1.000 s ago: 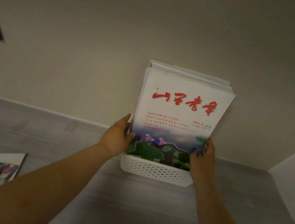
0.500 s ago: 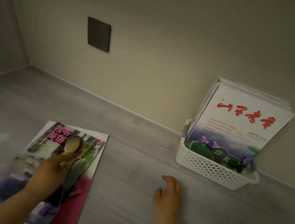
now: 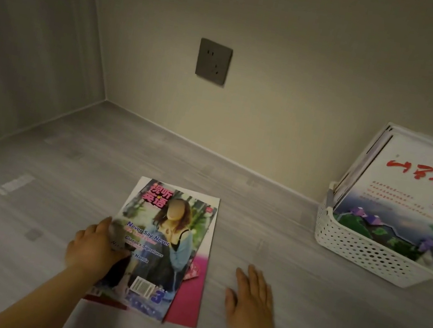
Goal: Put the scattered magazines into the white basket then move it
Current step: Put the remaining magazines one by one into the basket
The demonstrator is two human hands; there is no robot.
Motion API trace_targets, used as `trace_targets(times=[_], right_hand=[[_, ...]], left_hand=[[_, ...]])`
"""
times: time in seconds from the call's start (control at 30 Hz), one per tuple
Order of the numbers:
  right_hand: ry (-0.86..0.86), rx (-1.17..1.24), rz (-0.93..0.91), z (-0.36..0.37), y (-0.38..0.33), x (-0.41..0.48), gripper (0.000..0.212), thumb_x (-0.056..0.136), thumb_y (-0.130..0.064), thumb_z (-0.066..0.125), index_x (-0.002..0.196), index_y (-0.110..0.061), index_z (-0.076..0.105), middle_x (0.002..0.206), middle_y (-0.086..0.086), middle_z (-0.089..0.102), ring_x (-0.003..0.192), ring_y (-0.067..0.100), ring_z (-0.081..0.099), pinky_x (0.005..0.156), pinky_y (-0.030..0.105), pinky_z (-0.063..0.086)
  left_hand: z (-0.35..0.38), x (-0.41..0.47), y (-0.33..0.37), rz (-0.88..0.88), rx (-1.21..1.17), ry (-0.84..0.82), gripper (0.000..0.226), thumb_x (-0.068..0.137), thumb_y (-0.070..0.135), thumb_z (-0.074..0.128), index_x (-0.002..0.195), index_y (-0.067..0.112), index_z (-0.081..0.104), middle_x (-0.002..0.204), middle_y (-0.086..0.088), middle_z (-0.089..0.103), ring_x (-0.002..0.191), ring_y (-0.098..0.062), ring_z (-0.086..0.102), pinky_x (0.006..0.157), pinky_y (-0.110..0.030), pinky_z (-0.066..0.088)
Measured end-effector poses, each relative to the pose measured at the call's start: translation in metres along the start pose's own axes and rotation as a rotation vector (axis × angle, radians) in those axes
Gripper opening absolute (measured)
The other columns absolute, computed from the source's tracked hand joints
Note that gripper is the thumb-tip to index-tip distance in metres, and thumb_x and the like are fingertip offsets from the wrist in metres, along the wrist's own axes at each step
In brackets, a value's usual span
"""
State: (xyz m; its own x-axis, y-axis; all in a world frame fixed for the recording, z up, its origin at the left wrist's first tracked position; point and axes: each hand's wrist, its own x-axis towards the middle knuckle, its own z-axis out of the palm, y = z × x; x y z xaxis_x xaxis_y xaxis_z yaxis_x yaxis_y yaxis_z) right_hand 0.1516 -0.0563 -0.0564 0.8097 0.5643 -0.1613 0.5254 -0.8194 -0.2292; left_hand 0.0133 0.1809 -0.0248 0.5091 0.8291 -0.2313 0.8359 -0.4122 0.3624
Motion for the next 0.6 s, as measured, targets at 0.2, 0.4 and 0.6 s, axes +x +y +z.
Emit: trace_targets(times=[0.2,0.4,0.6], right_hand=[[-0.034,-0.018,0.023,-0.001,-0.005,0.0,0.052,0.095,-0.04,0.018,0.142,-0.024,0.003,0.155,0.002,-0.007,0.142,0.016,-0.009,0.115,0.033,-0.008],[-0.083,0.106,0.035,-0.01,-0.002,0.004,0.054,0.093,-0.039,0.031,0.142,-0.025,0.011,0.155,-0.001,0.001,0.142,0.015,-0.003,0.116,0.032,-0.002],[-0.088,0.982,0.226,-0.053,-0.005,0.013,0.056,0.091,-0.028,0.047,0.139,-0.017,0.022,0.143,0.012,0.038,0.126,0.025,0.042,0.099,0.031,0.035]], left_hand=[[-0.007,0.017,0.005,0.01,-0.082,-0.071,0.048,0.083,0.015,0.052,0.127,0.004,0.037,0.123,-0.021,0.052,0.106,-0.036,0.055,0.087,-0.041,0.046],[-0.023,0.011,0.009,0.17,-0.3,-0.003,0.022,0.09,0.005,0.039,0.111,0.003,0.044,0.097,-0.025,0.062,0.083,-0.037,0.06,0.07,-0.04,0.047],[-0.048,-0.013,0.051,0.371,-0.769,0.017,0.011,0.089,0.001,0.042,0.095,0.01,0.045,0.083,-0.013,0.058,0.066,-0.022,0.053,0.055,-0.022,0.047]])
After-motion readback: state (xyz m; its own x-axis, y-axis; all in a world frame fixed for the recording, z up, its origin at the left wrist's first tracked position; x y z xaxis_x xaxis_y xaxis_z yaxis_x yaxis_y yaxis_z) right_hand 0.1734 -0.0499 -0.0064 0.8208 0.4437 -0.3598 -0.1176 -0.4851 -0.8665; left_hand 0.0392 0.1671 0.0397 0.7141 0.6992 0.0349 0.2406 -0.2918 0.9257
